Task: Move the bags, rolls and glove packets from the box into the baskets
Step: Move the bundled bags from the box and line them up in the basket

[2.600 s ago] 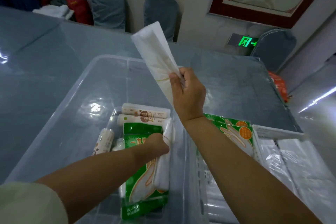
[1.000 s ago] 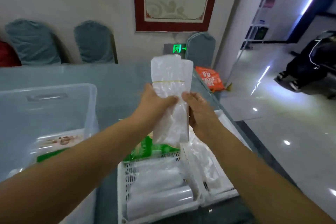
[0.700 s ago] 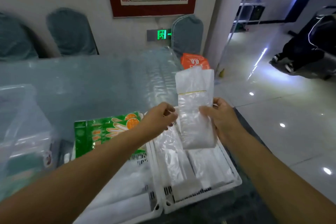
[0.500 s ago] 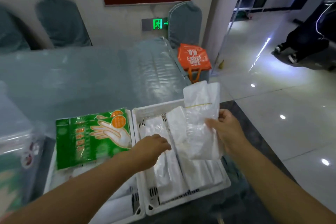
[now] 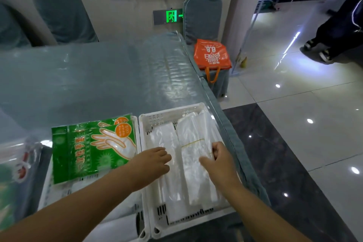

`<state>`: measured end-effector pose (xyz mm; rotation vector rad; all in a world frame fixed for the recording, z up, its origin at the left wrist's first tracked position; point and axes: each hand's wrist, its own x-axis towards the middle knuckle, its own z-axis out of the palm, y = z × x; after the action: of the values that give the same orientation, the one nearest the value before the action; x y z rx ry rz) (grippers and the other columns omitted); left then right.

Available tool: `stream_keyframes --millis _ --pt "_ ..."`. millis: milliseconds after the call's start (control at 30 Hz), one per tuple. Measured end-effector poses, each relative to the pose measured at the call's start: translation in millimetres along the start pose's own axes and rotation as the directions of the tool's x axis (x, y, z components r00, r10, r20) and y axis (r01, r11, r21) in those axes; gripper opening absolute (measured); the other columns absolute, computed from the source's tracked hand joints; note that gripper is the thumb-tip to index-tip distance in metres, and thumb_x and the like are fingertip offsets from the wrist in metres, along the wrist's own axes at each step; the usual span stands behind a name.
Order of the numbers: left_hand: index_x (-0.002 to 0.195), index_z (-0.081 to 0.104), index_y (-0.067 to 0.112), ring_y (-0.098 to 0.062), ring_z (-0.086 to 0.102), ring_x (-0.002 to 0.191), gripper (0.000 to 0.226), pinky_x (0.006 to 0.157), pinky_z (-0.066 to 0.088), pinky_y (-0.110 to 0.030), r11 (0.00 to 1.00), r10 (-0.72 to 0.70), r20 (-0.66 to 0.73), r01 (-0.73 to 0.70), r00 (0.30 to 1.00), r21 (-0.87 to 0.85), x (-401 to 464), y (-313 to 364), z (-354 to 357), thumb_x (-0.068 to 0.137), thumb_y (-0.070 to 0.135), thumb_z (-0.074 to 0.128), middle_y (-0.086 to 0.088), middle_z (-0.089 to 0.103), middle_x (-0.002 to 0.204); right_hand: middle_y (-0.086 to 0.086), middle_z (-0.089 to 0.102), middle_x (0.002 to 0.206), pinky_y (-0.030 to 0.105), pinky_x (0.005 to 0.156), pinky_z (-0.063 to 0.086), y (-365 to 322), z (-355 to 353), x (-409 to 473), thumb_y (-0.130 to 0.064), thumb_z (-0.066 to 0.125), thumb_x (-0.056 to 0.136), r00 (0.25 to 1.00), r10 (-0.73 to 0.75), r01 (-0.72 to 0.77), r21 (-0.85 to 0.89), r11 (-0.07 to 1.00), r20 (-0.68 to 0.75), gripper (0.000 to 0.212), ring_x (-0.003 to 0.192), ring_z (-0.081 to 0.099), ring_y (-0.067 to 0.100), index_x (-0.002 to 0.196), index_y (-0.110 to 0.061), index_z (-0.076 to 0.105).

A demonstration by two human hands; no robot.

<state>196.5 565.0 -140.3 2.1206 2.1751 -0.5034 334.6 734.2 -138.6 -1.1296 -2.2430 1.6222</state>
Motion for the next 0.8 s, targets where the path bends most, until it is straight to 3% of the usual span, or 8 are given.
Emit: stream_keyframes --millis 133,233,300,367,467,567,667,800 --pt "0.109 0.056 0.011 -0.025 0.048 0.103 0.029 0.097 0.034 -0.037 0.999 -0.049 0.087 0.048 0.995 0.010 4 -4 2 0.083 0.002 0.050 -0.006 0.058 0.114 -0.004 0.052 0.067 0.031 0.052 0.044 -2 13 0 -0.014 0.065 0.073 0.998 -0.018 0.016 -0.032 0.999 -0.058 0.021 0.054 0.047 0.010 0.081 -0.026 0.049" --pt "0.091 0.064 0.021 -0.017 0.052 0.088 0.018 0.086 0.042 -0.030 0.998 -0.056 0.095 0.056 0.994 0.009 0 -3 -5 0.075 0.013 0.062 0.006 0.067 0.085 0.000 0.055 0.071 0.036 0.053 0.047 -6 11 4 -0.015 0.064 0.074 0.990 -0.019 0.015 -0.029 0.999 -0.137 0.021 0.056 0.050 0.015 0.084 -0.025 0.049" --pt "0.081 0.068 0.026 -0.015 0.058 0.096 0.010 0.094 0.043 -0.029 0.997 -0.044 0.039 0.042 0.998 0.064 -1 -4 -5 0.073 0.019 0.066 0.010 0.069 0.079 0.000 0.058 0.074 0.037 0.054 0.049 -9 4 6 -0.015 0.064 0.074 0.980 -0.014 0.013 -0.011 1.000 -0.197 0.022 0.058 0.053 0.017 0.087 -0.026 0.050" --pt "0.100 0.066 0.016 -0.025 0.040 0.129 0.020 0.116 0.014 -0.042 0.998 -0.021 0.089 0.016 0.996 0.053 4 -2 6 0.086 0.011 0.052 0.000 0.069 0.104 -0.002 0.060 0.075 0.036 0.053 0.049 -10 -4 7 -0.014 0.065 0.074 0.967 -0.009 0.013 0.017 1.000 -0.255 0.023 0.058 0.055 0.016 0.084 -0.028 0.050" --pt "0.108 0.062 0.011 -0.028 0.034 0.134 0.026 0.116 -0.006 -0.046 0.995 0.032 0.098 -0.041 0.995 0.095 13 -4 3 0.089 0.003 0.046 -0.007 0.067 0.110 -0.004 0.060 0.075 0.029 0.051 0.047 -8 -17 6 -0.012 0.066 0.074 0.950 -0.008 0.020 0.034 0.999 -0.314 0.025 0.059 0.056 0.013 0.079 -0.029 0.048" --pt "0.098 0.063 0.010 -0.028 0.057 0.102 0.025 0.117 0.003 -0.045 0.990 0.124 0.073 -0.129 0.990 0.060 7 -9 -7 0.083 -0.004 0.047 -0.008 0.067 0.093 -0.003 0.061 0.077 0.031 0.054 0.048 -6 -24 2 -0.013 0.066 0.074 0.947 0.003 0.018 0.060 0.998 -0.322 0.024 0.062 0.058 0.015 0.081 -0.029 0.050" --pt "0.081 0.065 0.019 -0.017 0.061 0.077 0.020 0.111 0.028 -0.043 0.965 0.227 -0.034 -0.220 0.973 0.146 -7 -17 -18 0.073 0.002 0.060 0.003 0.064 0.073 -0.002 0.062 0.078 0.028 0.052 0.049 -4 -21 -3 -0.013 0.067 0.074 0.958 -0.004 0.031 0.089 0.996 -0.288 0.025 0.062 0.058 0.013 0.083 -0.029 0.051" --pt "0.073 0.061 0.029 -0.008 0.057 0.069 0.019 0.105 0.039 -0.036 0.949 0.282 -0.016 -0.277 0.959 0.148 -24 -17 -22 0.065 0.013 0.068 0.012 0.057 0.063 -0.003 0.058 0.072 0.032 0.051 0.046 -3 3 -7 -0.014 0.066 0.073 0.986 -0.029 0.030 0.003 1.000 -0.164 0.024 0.056 0.052 0.013 0.084 -0.028 0.049"
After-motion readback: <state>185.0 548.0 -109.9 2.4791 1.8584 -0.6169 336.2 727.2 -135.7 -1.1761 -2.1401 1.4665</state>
